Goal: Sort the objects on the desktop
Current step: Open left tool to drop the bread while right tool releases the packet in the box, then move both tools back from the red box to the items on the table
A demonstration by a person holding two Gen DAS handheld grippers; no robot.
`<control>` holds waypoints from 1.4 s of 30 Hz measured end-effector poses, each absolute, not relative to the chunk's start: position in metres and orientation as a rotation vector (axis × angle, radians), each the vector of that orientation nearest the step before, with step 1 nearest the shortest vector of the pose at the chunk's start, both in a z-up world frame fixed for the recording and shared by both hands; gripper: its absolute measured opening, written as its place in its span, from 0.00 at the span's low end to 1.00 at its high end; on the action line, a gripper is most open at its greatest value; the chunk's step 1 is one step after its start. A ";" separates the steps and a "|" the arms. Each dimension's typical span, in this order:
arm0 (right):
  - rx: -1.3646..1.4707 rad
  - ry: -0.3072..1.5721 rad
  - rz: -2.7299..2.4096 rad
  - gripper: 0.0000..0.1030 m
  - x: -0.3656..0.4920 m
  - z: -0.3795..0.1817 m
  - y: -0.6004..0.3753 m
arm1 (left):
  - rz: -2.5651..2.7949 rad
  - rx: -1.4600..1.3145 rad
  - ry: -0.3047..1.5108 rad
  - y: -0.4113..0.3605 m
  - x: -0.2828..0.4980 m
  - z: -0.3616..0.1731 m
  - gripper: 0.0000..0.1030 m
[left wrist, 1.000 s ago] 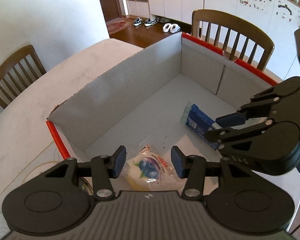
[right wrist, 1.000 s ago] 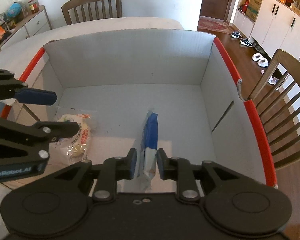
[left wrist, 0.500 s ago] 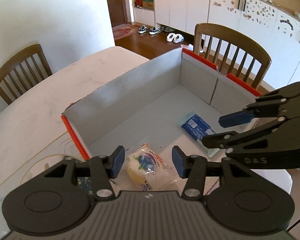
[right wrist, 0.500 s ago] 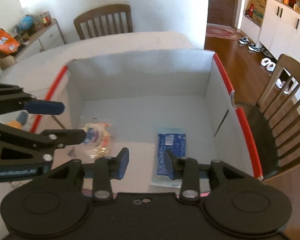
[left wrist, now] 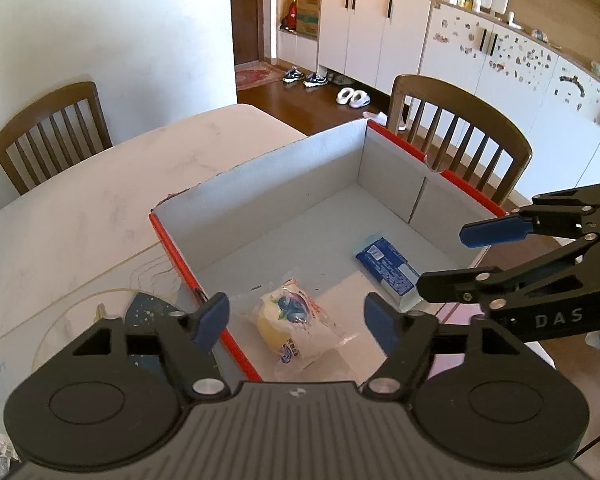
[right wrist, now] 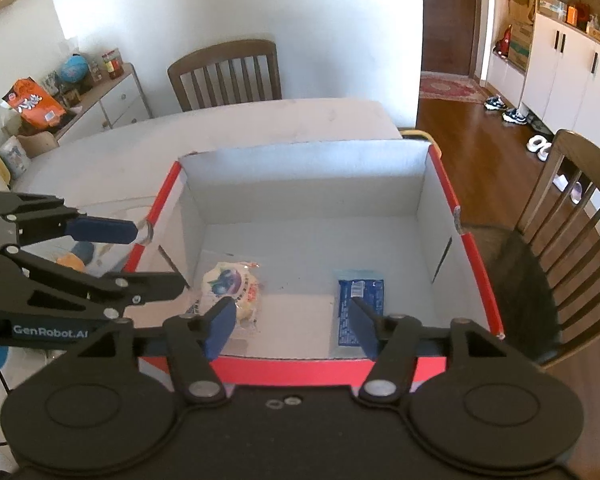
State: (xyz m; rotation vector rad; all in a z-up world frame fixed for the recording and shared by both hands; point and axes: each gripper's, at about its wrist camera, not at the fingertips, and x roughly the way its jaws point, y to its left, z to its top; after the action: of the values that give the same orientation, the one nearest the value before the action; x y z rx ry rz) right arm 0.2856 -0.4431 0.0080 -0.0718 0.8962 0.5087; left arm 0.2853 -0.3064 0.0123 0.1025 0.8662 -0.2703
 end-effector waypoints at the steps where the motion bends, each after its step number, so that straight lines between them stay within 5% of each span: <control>1: -0.069 0.893 0.508 0.64 0.284 0.009 -0.443 | -0.268 0.099 0.861 -0.305 0.284 0.013 0.76; 13: -0.068 0.834 0.502 0.87 0.255 0.021 -0.433 | -0.264 0.045 0.845 -0.282 0.263 0.017 1.00; 42: 0.011 0.762 0.485 0.99 0.150 0.044 -0.340 | -0.262 -0.008 0.735 -0.164 0.154 0.031 1.00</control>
State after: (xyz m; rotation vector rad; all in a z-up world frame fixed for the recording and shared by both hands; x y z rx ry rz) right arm 0.1503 -0.3404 0.0439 0.0109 0.7619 0.4847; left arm 0.1541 -0.1640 0.0310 -0.0082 0.7353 -0.2617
